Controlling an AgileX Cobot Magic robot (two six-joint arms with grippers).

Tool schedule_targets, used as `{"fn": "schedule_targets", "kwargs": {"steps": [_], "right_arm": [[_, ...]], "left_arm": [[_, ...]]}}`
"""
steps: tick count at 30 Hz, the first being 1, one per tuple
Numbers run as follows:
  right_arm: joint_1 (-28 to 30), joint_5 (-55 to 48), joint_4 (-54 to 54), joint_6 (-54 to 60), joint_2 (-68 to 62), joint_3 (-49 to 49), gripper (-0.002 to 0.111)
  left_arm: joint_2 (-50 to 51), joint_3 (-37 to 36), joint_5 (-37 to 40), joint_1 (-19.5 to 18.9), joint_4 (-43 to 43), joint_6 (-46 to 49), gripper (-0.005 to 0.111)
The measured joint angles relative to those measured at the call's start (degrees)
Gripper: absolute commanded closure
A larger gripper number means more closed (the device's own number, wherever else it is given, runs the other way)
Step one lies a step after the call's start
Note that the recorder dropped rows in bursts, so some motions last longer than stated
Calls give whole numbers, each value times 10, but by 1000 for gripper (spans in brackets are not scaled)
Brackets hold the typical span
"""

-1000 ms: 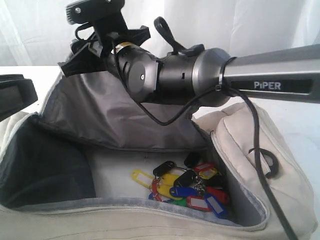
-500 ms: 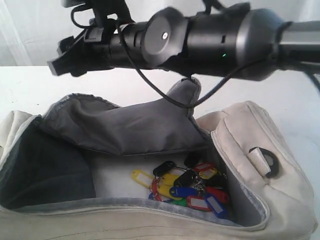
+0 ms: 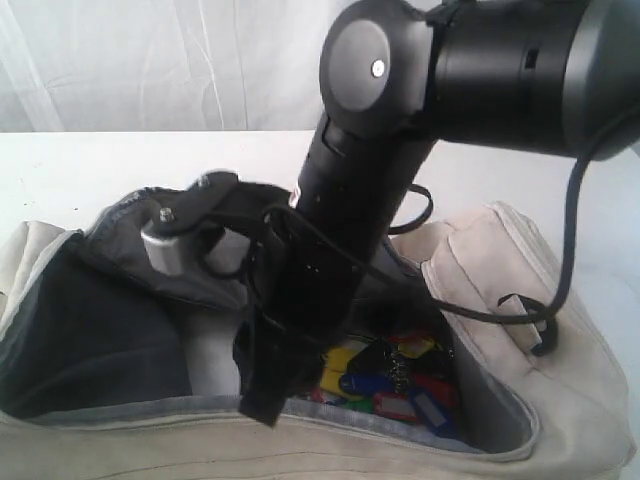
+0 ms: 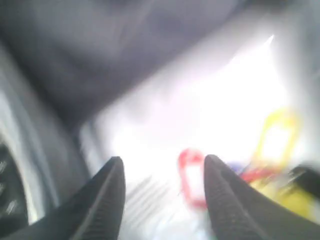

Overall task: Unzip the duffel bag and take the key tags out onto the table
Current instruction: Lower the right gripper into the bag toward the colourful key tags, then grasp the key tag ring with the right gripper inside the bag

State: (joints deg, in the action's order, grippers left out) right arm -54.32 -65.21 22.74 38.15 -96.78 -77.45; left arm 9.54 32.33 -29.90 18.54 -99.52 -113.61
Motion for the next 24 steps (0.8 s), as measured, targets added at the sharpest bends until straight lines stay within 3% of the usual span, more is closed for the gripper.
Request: {"fn": "schedule_targets", "kwargs": {"steps": [11, 17, 24], "right_arm": [[0, -24, 5, 15, -1, 98, 62], [0, 5, -165, -48, -1, 98, 62], [0, 14, -189, -83, -1, 98, 55]], "left_arm": [[-5, 0, -129, 0, 1, 0, 74], [-5, 0, -159, 0, 0, 0, 74], [-5, 0, -163, 0, 0, 0, 74]]}}
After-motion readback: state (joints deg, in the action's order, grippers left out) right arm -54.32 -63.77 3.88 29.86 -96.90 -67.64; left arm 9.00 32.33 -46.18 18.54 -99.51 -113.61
